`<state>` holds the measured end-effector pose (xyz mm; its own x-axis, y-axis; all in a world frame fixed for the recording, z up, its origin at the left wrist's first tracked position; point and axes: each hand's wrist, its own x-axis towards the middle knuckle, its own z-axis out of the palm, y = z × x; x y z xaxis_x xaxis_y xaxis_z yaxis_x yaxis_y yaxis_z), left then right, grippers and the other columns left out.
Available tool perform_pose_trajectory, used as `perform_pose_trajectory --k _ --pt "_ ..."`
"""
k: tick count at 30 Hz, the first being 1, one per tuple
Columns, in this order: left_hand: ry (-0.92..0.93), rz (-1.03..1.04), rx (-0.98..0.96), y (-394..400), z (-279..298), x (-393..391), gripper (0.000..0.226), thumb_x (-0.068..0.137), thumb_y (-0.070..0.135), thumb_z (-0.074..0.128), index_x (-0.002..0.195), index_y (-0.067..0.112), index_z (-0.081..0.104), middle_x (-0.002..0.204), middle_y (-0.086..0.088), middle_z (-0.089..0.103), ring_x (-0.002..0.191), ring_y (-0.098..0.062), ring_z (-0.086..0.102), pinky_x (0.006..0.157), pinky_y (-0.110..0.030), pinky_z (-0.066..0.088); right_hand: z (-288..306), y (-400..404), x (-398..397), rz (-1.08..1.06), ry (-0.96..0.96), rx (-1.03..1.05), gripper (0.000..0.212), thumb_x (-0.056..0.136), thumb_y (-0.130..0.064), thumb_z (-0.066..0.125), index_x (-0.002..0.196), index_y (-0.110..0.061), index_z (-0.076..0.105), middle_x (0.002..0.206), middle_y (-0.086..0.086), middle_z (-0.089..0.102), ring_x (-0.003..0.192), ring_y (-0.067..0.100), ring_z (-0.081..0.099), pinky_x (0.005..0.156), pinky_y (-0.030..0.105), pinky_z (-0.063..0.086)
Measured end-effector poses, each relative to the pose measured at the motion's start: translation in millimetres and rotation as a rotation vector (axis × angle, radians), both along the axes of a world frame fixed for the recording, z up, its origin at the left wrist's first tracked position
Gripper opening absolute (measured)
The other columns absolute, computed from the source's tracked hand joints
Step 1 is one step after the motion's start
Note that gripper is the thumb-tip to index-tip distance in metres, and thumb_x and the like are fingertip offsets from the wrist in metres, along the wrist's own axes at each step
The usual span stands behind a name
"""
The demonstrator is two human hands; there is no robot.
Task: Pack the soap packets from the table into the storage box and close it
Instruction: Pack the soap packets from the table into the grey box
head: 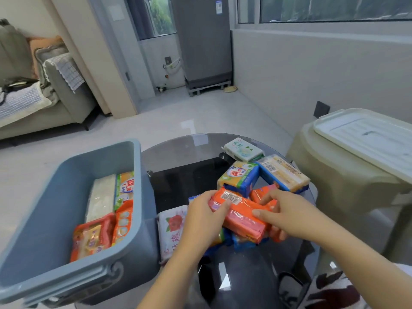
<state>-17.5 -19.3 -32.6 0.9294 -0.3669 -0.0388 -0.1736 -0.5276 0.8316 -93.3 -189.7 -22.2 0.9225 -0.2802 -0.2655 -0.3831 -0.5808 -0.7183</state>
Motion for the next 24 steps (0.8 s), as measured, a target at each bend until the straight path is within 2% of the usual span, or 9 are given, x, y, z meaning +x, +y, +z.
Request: perform_pose_trajectory --k 3,6,7,9,13,17,20,22,24 --pt "0.021 0.048 -0.094 6 3 -2 0.013 0.085 0.029 0.064 0.087 0.039 0.057 0.091 0.019 0.063 0.084 0.004 0.058 0.064 -0.011 0.044 -3 4 -2 -0.059 -0.080 0.077 0.025 0.080 -0.034 0.067 0.099 -0.027 0.052 0.064 -0.004 0.064 0.043 0.011 0.064 0.044 0.024 0.052" --pt "0.097 0.117 -0.229 14 7 -7 0.013 0.085 0.025 0.065 0.089 0.036 0.058 0.091 0.015 0.066 0.079 0.003 0.062 0.059 -0.010 0.048 -5 11 -2 -0.086 -0.140 0.133 0.025 0.077 -0.032 0.070 0.097 -0.029 0.055 0.071 -0.006 0.060 0.046 0.008 0.066 0.038 0.015 0.045" --pt "0.121 0.135 -0.257 17 7 -7 0.013 0.085 0.024 0.065 0.090 0.034 0.058 0.092 0.012 0.067 0.079 0.001 0.064 0.062 -0.015 0.052 -6 13 -1 -0.097 -0.163 0.112 0.026 0.076 -0.034 0.070 0.098 -0.030 0.056 0.075 -0.008 0.060 0.050 0.007 0.065 0.039 0.015 0.043" --pt "0.142 0.157 -0.239 24 8 -7 0.015 0.085 0.027 0.065 0.093 0.032 0.055 0.094 0.009 0.067 0.084 -0.006 0.065 0.067 -0.025 0.054 -7 17 3 -0.107 -0.204 0.028 0.032 0.074 -0.039 0.070 0.103 -0.032 0.058 0.080 -0.011 0.058 0.064 0.002 0.060 0.048 0.015 0.041" --pt "0.123 0.160 -0.104 32 6 -5 0.021 0.084 0.035 0.065 0.098 0.030 0.049 0.099 0.009 0.059 0.085 -0.004 0.059 0.060 -0.020 0.049 -8 25 9 -0.110 -0.234 -0.006 0.039 0.076 -0.039 0.069 0.112 -0.031 0.056 0.085 -0.012 0.059 0.079 0.002 0.056 0.067 0.021 0.045" --pt "0.076 0.150 -0.006 33 2 -4 0.022 0.083 0.037 0.064 0.101 0.031 0.050 0.114 0.003 0.056 0.098 -0.011 0.058 0.082 -0.035 0.054 -7 21 6 -0.116 -0.222 0.009 0.039 0.076 -0.040 0.068 0.113 -0.033 0.055 0.086 -0.013 0.061 0.079 -0.001 0.056 0.062 0.019 0.042" --pt "-0.027 0.173 0.071 29 2 -6 0.034 0.083 0.038 0.062 0.114 0.034 0.048 0.124 0.006 0.050 0.112 -0.013 0.050 0.097 -0.043 0.045 -4 9 -1 -0.183 -0.232 -0.071 0.035 0.079 -0.042 0.065 0.112 -0.033 0.057 0.093 -0.015 0.062 0.081 0.001 0.057 0.060 0.020 0.043" --pt "-0.167 0.187 0.099 23 4 -10 0.037 0.084 0.037 0.060 0.119 0.035 0.049 0.122 0.012 0.047 0.116 -0.011 0.045 0.105 -0.040 0.033 -3 0 -6 -0.212 -0.201 -0.225 0.041 0.079 -0.044 0.063 0.117 -0.032 0.056 0.106 -0.009 0.062 0.091 0.010 0.059 0.067 0.028 0.049" --pt "-0.226 0.158 0.039 12 9 -14 0.027 0.085 0.034 0.059 0.110 0.040 0.050 0.110 0.021 0.045 0.109 -0.003 0.045 0.104 -0.034 0.028 -6 -8 -11 -0.233 -0.140 -0.371 0.052 0.076 -0.047 0.063 0.123 -0.027 0.054 0.119 -0.001 0.059 0.104 0.018 0.056 0.080 0.036 0.050"
